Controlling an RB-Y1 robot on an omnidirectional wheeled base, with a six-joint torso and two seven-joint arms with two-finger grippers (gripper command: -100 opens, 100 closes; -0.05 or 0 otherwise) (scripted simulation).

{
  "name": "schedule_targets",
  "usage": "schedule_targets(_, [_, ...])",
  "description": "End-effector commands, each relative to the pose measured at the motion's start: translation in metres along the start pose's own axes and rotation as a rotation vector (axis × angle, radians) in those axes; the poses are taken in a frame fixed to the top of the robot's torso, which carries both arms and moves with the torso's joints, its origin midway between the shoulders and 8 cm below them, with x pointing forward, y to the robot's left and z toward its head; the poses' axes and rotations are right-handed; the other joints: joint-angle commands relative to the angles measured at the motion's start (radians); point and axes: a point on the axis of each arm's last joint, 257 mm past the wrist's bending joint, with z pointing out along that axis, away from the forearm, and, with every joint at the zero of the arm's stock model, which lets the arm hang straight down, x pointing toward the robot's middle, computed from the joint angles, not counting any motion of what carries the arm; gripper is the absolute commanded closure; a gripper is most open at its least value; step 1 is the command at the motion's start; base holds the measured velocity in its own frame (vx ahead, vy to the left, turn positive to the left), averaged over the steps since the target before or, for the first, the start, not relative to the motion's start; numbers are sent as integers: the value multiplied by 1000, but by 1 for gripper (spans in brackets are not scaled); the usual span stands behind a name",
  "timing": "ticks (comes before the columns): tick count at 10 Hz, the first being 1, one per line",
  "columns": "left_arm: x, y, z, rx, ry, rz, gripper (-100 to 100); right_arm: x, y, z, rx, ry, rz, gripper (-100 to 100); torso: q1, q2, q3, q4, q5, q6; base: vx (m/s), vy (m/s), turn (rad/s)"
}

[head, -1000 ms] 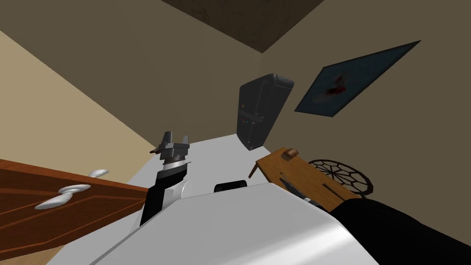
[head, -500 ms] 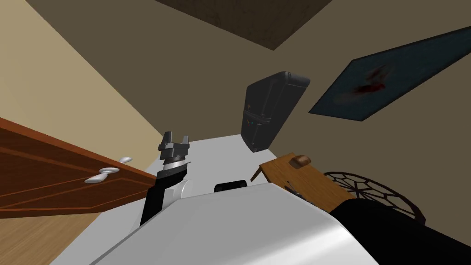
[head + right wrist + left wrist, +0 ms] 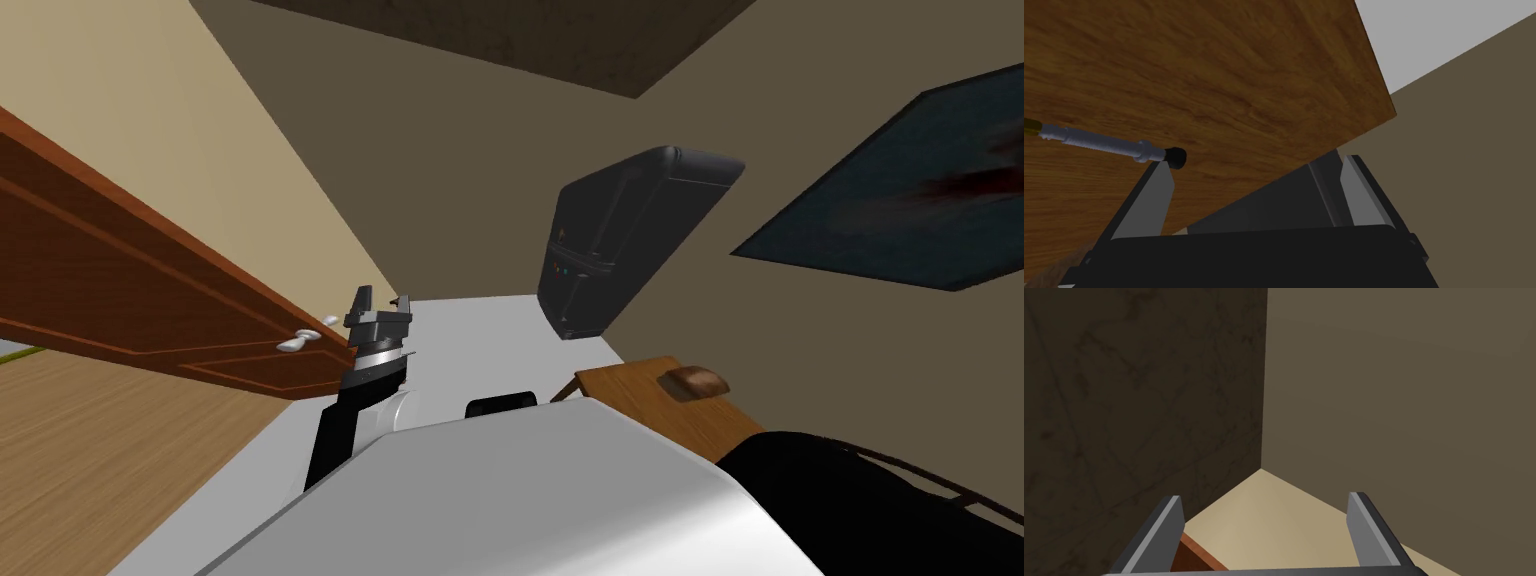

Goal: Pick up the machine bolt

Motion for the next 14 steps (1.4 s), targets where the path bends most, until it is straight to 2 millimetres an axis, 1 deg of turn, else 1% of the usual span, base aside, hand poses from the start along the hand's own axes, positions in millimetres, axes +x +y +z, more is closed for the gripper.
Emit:
schedule_targets(1, [0,0,0,0,0,0,0,16,-21,-8,42,59,-40,-100,0,0,0,0,0,0,5,-42,300])
schedule_targets(2, [0,0,0,0,0,0,0,20,-28,-11,57,65,-35,-100,0,0,0,0,0,-1,7,-43,165])
schedule_targets(3, [0,0,0,0,0,0,0,37,-46,-19,96,116,-62,-100,0,0,0,0,0,0,8,-45,331])
schedule_targets(4, [0,0,0,0,0,0,0,51,-58,-26,124,159,-81,-100,0,0,0,0,0,-1,5,-66,486])
schedule_targets(5, [0,0,0,0,0,0,0,55,-62,-28,132,171,-93,-100,-1,0,0,0,0,-1,5,-60,128])
schedule_targets(7, [0,0,0,0,0,0,0,88,-87,-45,188,264,-130,-100,0,0,0,0,0,-1,7,-52,269])
schedule_targets(8, [0,0,0,0,0,0,0,90,-88,-45,189,274,-144,-100,-1,0,0,0,0,0,-1,-55,170])
schedule_targets(9, [0,0,0,0,0,0,0,106,-98,-53,210,322,-166,-100,0,0,0,0,0,0,-8,-48,239])
schedule_targets(10, [0,0,0,0,0,0,0,106,-98,-53,210,322,-166,-100,0,0,0,0,0,0,-9,-37,143])
schedule_targets(11, [0,0,0,0,0,0,0,122,-105,-60,224,367,-188,-100,1,1,0,0,0,1,-8,-26,194])
schedule_targets(12, [0,0,0,0,0,0,0,122,-105,-61,225,368,-187,-100,2,1,0,0,0,0,-8,-23,107])
schedule_targets(14, [0,0,0,0,0,0,0,150,-115,-72,243,446,-223,-100,2,1,0,0,0,0,-13,-33,254])
